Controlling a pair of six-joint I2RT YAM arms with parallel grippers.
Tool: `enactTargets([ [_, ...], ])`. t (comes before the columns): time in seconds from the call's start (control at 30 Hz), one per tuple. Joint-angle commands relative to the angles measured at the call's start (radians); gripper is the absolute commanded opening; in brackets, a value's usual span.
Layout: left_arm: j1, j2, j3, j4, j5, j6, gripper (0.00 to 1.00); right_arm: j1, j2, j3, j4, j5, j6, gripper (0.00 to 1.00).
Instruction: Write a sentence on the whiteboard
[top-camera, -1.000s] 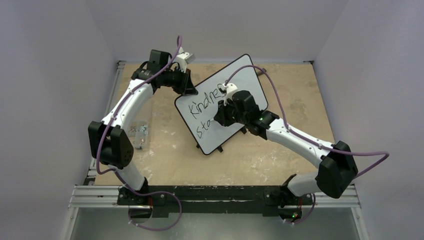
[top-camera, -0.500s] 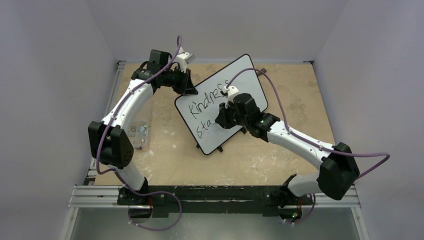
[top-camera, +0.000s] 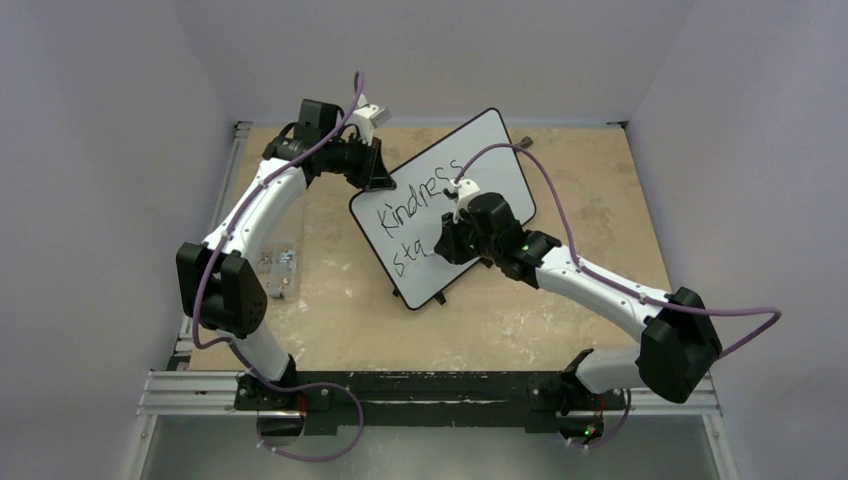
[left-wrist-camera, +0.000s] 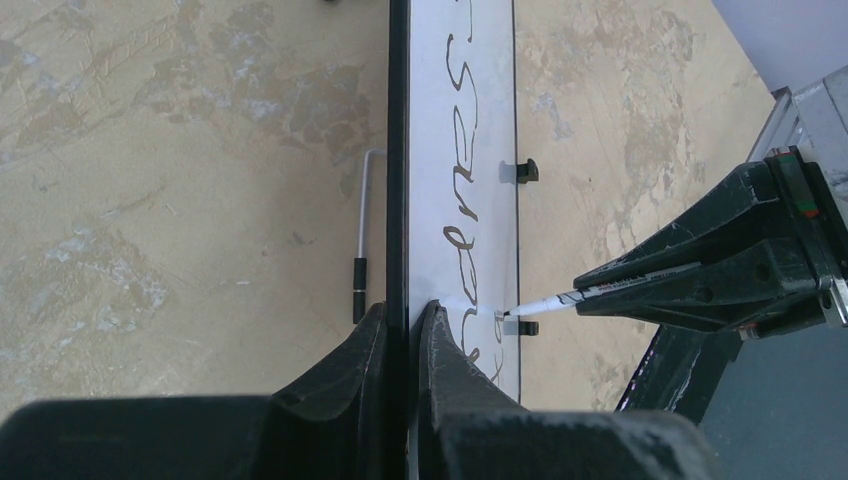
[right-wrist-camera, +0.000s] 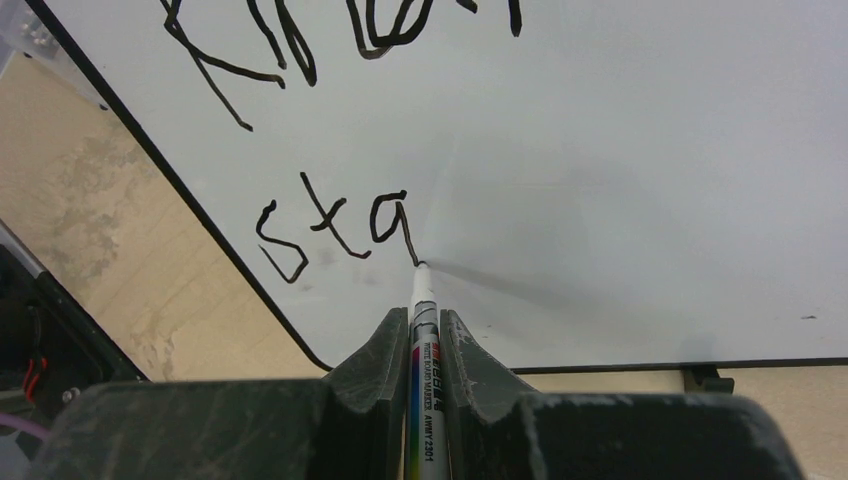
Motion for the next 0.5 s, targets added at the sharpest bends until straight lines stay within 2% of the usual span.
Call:
enactTargets([
  [0.0, -0.012, -0.004, -0.009, -0.072, -0.16, 0.124, 0.0, -0.002, -0.047, 0.068, 0.004, 0.055, -0.011, 0.0],
  [0.2, -0.013, -0.003, -0.008, -0.072, -0.16, 0.124, 0.0, -0.007, -0.076, 0.087, 0.033, 0.062, -0.01, 0.0],
  [0.47, -0.013, -0.003, -0.008, -0.075, -0.159, 0.125, 0.0, -0.022, -0.036, 0.093, 0.081, 0.051, 0.0, 0.0],
])
